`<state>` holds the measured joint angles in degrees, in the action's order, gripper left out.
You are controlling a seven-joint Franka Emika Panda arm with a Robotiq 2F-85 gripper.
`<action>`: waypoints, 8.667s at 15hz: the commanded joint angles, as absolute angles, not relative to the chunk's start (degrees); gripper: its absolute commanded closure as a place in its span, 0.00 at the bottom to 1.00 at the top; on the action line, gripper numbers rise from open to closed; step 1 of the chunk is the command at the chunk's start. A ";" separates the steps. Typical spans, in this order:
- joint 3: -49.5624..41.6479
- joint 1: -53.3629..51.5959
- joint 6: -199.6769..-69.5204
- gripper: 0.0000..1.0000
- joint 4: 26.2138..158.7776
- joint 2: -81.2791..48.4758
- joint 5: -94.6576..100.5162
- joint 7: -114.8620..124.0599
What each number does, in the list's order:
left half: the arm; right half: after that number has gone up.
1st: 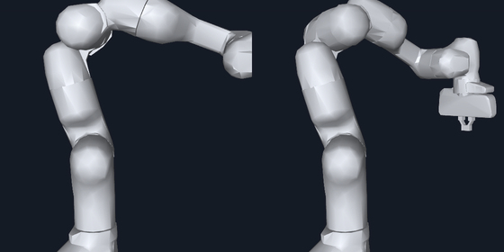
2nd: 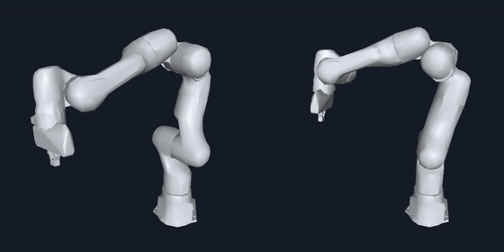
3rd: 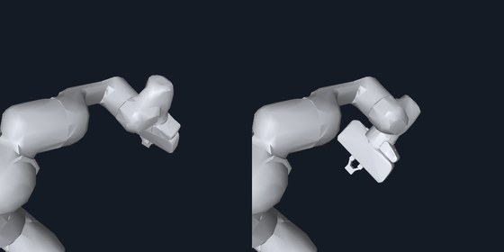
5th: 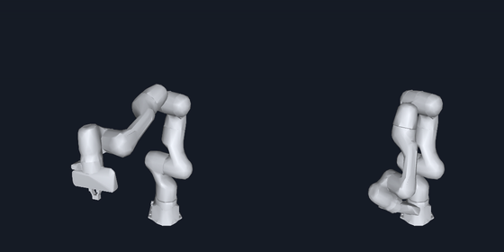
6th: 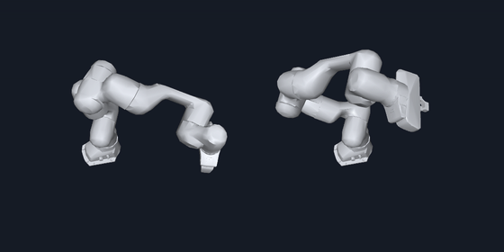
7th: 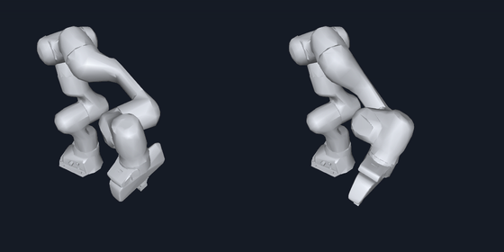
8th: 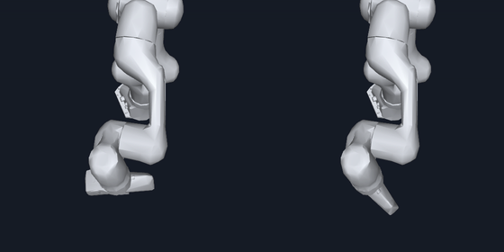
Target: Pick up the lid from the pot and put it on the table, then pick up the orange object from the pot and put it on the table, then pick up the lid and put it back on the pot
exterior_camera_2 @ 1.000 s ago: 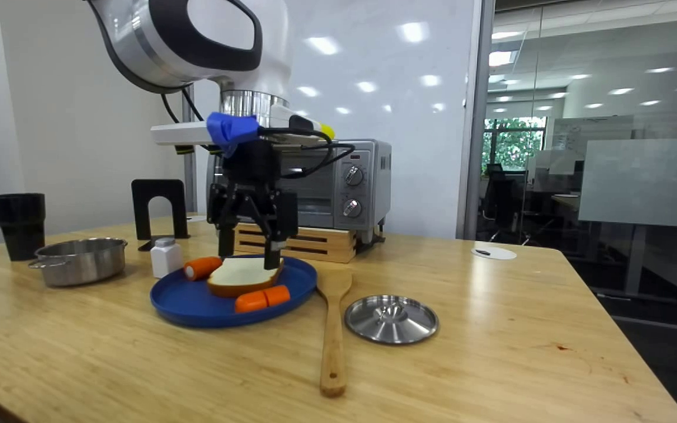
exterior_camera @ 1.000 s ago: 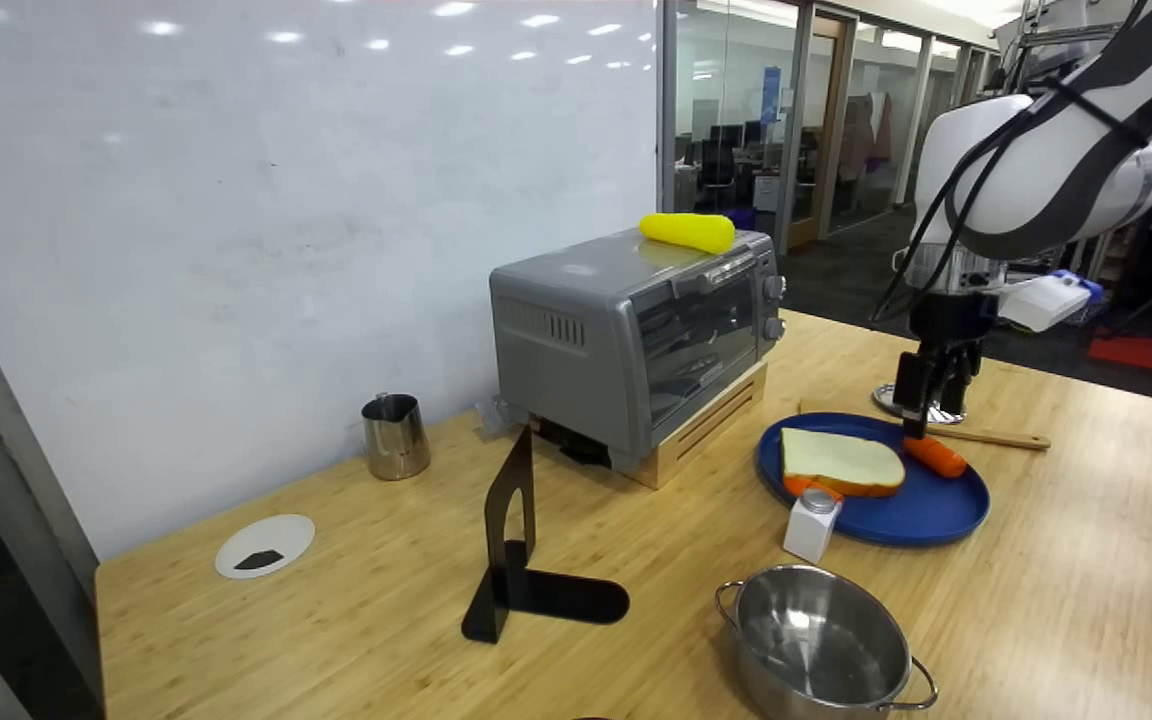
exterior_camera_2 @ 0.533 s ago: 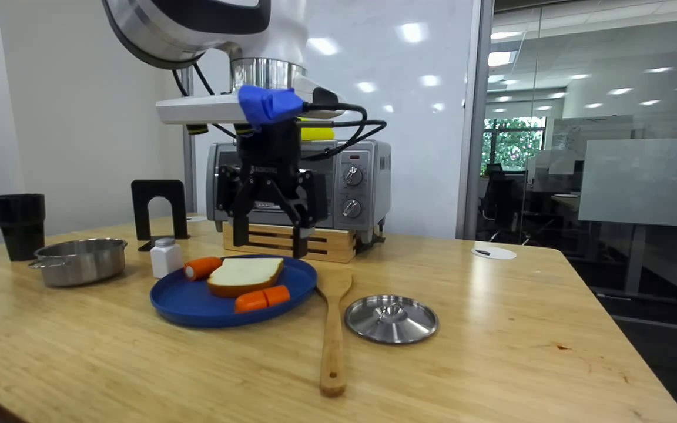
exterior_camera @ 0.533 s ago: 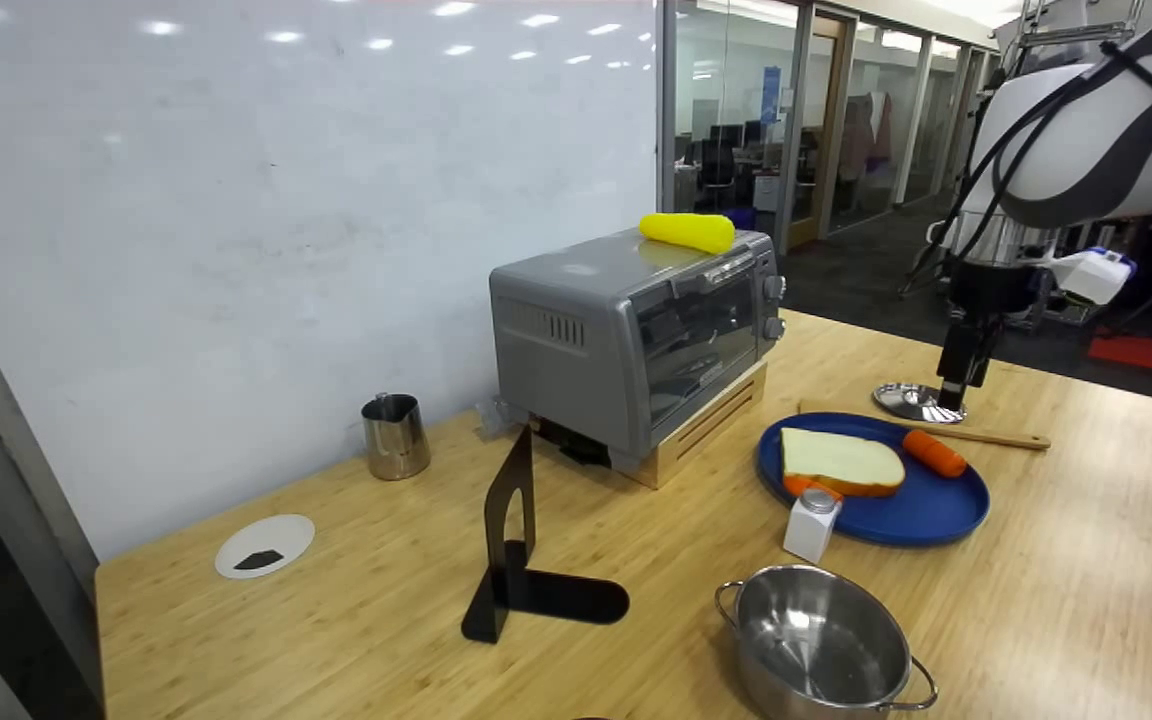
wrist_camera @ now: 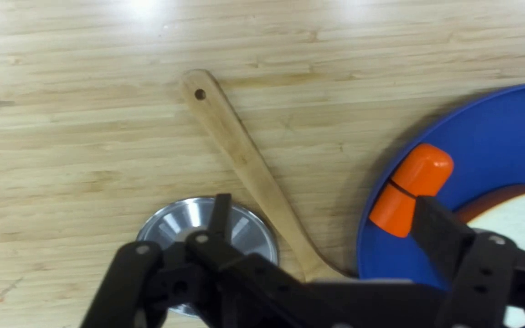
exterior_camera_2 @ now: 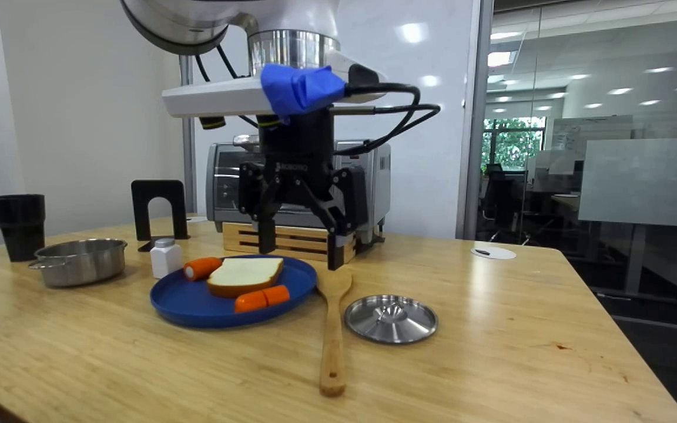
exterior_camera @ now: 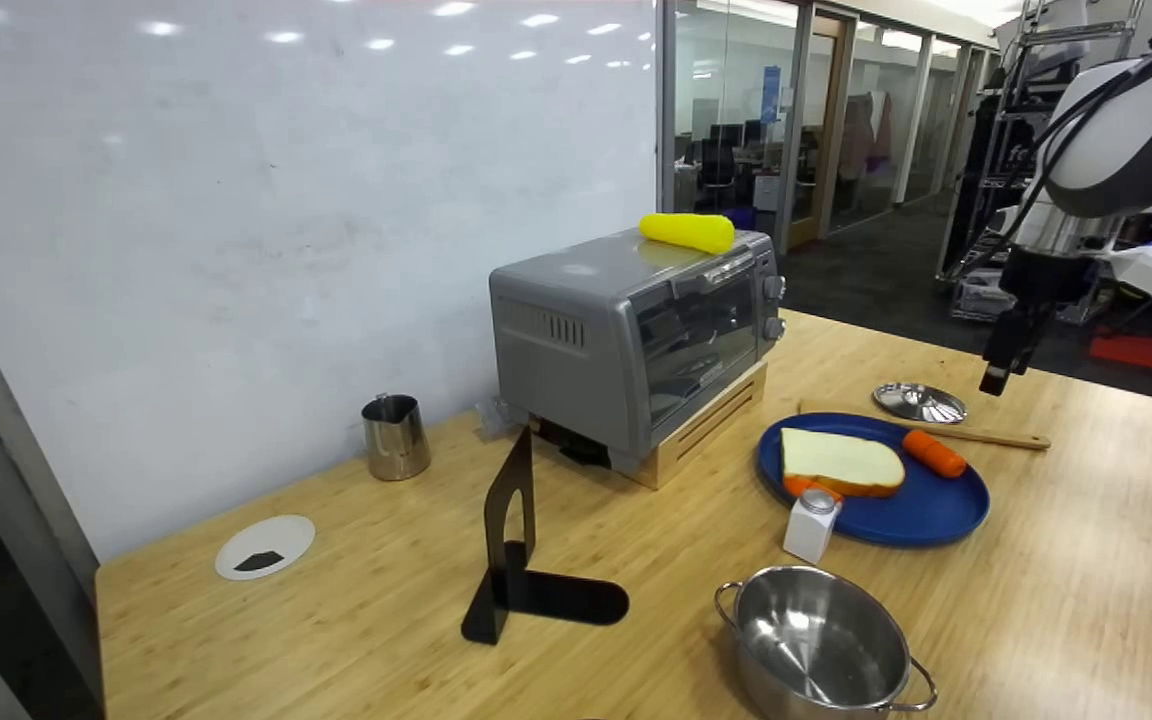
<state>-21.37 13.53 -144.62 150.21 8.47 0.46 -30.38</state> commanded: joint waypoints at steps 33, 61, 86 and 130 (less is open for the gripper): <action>-24.44 16.08 -141.80 0.00 141.37 -0.08 -7.68 -34.83; -14.15 20.92 -139.58 0.00 122.88 -20.88 -5.34 -26.32; -15.37 18.51 -141.21 0.99 129.51 -10.91 3.31 -24.13; -4.25 0.21 -124.13 0.97 135.95 6.98 8.12 -47.33</action>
